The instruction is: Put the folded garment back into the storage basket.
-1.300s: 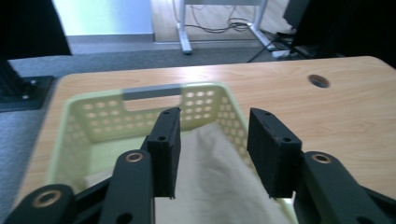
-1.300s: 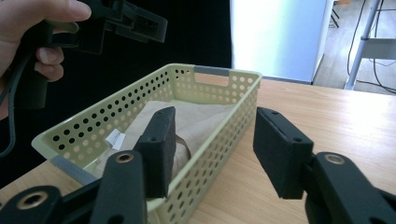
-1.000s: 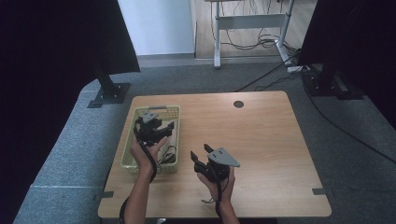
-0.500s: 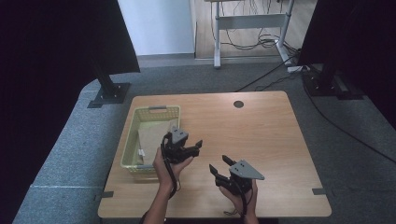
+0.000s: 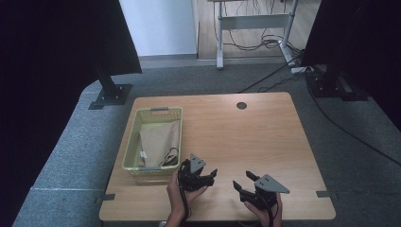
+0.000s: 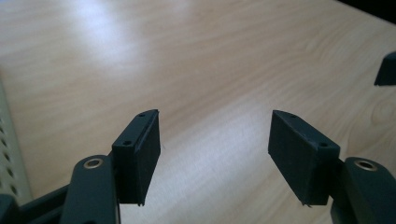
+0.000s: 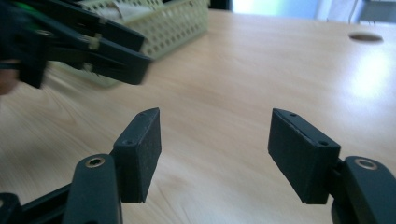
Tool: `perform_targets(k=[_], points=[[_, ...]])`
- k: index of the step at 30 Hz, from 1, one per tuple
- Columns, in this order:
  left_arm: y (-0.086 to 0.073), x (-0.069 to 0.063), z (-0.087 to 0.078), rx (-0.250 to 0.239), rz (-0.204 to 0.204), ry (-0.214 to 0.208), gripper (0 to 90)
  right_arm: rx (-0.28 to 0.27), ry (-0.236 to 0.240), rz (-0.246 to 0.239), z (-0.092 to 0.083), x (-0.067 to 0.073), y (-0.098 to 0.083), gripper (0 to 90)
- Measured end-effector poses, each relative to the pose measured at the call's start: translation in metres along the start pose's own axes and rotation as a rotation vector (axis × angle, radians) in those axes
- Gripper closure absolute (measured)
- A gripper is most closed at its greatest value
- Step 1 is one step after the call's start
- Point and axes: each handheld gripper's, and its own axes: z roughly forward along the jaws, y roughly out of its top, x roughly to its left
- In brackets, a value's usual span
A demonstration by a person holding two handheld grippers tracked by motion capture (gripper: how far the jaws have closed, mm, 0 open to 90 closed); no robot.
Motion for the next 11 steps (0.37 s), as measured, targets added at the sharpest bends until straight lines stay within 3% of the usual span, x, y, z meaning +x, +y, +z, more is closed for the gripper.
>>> perform_targets(k=[3,6,11], points=[[-0.008,-0.003,-0.001,0.001,-0.013,-0.013,33.9,0.004,-0.004,0.004,-0.001,-0.002,-0.003,34.7],[-0.018,-0.007,-0.003,0.006,-0.019,-0.024,33.7,0.013,-0.051,0.03,-0.011,-0.009,-0.016,33.5],[-0.02,-0.008,-0.003,0.014,-0.014,-0.026,33.5,0.01,-0.055,0.034,-0.012,-0.011,-0.017,33.2]])
